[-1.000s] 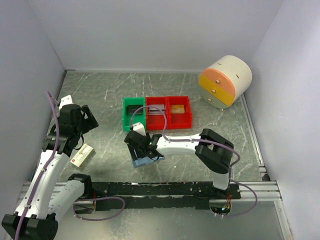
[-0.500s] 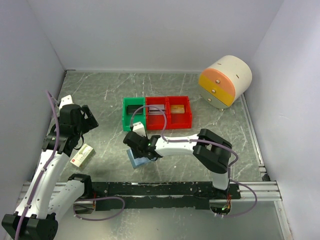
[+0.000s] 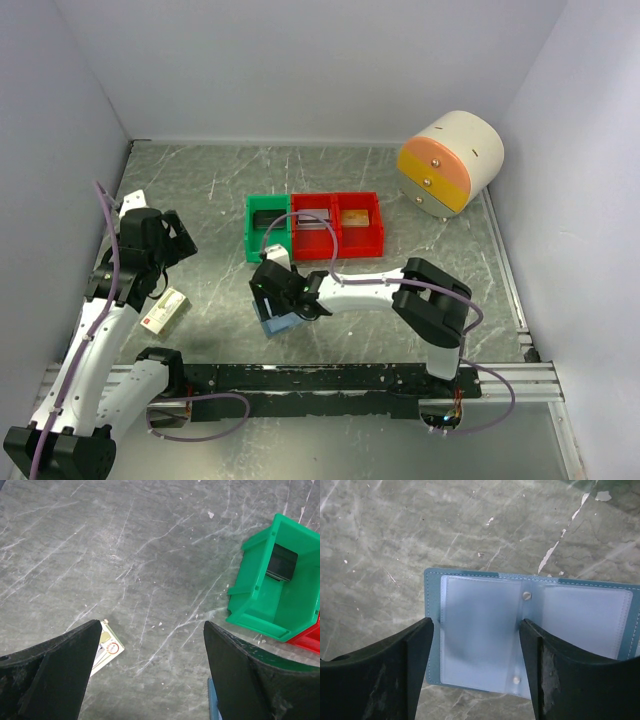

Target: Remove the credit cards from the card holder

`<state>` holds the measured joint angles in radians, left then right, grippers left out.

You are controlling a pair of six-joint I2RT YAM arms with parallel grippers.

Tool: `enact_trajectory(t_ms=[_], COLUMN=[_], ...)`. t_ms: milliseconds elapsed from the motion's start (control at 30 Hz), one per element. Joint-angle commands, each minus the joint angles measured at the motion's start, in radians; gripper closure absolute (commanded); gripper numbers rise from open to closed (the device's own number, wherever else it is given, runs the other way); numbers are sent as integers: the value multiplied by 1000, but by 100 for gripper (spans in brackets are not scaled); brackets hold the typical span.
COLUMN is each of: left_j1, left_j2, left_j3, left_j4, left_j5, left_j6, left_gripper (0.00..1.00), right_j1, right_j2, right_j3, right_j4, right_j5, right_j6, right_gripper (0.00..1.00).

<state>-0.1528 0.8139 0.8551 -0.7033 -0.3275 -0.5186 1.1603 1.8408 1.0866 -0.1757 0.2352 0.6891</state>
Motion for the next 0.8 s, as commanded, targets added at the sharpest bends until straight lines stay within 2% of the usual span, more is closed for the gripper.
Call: enact_trajectory(t_ms=[0, 300, 567, 767], left_j1=[10, 10, 10, 10], left_j2=[-1, -5, -7, -6], left_j3=[-4, -4, -4, -4], left_j4=[11, 11, 13, 14], left_j5=[22, 22, 25, 30], left_j6=[18, 19, 20, 22], left_gripper=[5, 5, 5, 5], right_j1=[9, 43, 43, 33], right_j2=[72, 170, 173, 167], right_j3=[21, 124, 121, 101], right_j4=[-120, -261, -236, -196], right_j5=[0, 106, 90, 77], right_j6=[-33, -64, -65, -64], right_gripper=[28, 30, 50, 57])
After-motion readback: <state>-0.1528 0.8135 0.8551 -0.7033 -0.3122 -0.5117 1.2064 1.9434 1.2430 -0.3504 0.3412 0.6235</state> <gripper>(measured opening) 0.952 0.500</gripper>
